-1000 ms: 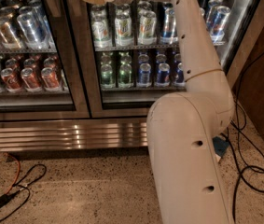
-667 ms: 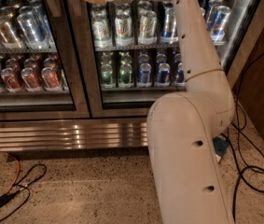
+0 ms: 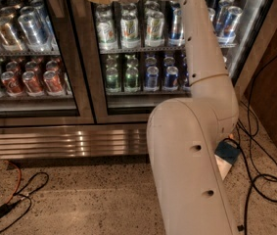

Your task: Open right fridge door

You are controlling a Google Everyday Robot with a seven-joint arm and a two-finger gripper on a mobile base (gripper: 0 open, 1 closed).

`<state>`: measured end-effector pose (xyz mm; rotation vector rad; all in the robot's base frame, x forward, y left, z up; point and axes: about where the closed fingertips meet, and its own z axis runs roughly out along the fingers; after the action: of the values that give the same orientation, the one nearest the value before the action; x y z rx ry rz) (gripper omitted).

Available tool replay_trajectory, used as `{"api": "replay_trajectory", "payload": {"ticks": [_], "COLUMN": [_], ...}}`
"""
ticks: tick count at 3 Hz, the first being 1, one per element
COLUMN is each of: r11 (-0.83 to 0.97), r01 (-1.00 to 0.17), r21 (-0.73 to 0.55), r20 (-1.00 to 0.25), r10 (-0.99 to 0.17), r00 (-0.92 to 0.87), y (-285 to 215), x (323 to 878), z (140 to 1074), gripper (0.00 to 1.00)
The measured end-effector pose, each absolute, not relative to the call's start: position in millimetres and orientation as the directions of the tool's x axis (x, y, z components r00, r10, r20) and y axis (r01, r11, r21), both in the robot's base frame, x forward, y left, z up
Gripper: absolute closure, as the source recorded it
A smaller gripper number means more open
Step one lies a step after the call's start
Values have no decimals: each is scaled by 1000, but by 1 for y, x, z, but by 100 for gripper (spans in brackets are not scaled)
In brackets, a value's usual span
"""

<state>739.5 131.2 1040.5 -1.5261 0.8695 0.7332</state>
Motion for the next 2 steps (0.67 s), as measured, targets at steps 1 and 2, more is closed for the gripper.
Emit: {"api": "replay_trajectory", "payload": {"ticks": [1, 2], "r11": [-13, 81], "r01": [-832, -801], "r21": [-555, -593], "r20": [-823, -802], "r10": [-139, -150], "r00": [551, 579], "y": [113, 68], "x": [742, 746], "z": [1054, 1073], "gripper": [38, 61]}}
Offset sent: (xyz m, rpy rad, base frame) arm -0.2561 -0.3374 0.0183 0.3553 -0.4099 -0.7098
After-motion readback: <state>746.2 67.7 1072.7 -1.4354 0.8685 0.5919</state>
